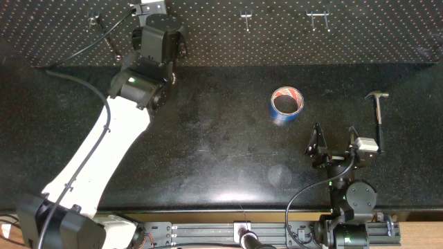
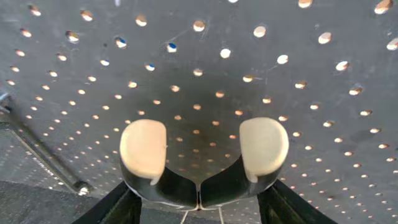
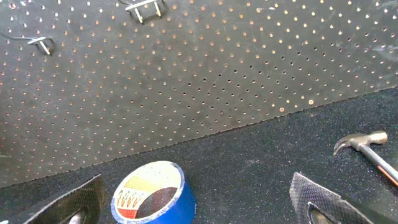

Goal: Place Tools Onto Pegboard

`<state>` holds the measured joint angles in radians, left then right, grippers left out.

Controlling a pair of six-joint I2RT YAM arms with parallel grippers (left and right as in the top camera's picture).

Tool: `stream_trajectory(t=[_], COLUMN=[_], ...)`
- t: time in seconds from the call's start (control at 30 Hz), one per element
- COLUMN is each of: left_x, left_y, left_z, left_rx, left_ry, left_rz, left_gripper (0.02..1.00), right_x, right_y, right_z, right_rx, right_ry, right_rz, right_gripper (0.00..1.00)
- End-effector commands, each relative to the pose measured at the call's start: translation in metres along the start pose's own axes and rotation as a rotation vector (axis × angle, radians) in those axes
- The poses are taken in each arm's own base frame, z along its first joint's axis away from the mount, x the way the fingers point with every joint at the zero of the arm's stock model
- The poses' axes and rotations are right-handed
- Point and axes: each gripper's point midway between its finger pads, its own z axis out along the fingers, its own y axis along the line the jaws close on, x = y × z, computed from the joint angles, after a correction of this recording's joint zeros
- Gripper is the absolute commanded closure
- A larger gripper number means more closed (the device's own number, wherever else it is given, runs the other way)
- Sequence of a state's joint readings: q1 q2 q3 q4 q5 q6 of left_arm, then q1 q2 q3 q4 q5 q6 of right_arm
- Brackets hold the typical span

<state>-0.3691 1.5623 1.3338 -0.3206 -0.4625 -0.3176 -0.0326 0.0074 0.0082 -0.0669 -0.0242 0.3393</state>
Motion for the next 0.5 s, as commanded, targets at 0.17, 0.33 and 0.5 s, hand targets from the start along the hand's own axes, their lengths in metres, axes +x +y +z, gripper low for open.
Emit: stream_trajectory(t=[0.17,0.33,0.5], left_x=[0.0,0.008,0.013], left_y=[-0.011,-0.012,-0.004], left_z=[0.014,0.02,0.024], left_rx=[0.044,0.052,0.037], left_ry=[-0.046,-0.071,-0.06], left_rz=[-0.02,-0.035,-0.05], left_gripper=[0.991,0.989,0.989], right_x=[0.0,0.0,0.0], right_y=[-0.003,-0.003,-0.003], right_z=[0.0,0.0,0.0], right_rx=[0.015,0.015,0.015], right_ry=[-0.004,-0.004,-0.004], right_rz=[0.016,0.016,0.016], right_gripper=[0.025,0.025,0.025])
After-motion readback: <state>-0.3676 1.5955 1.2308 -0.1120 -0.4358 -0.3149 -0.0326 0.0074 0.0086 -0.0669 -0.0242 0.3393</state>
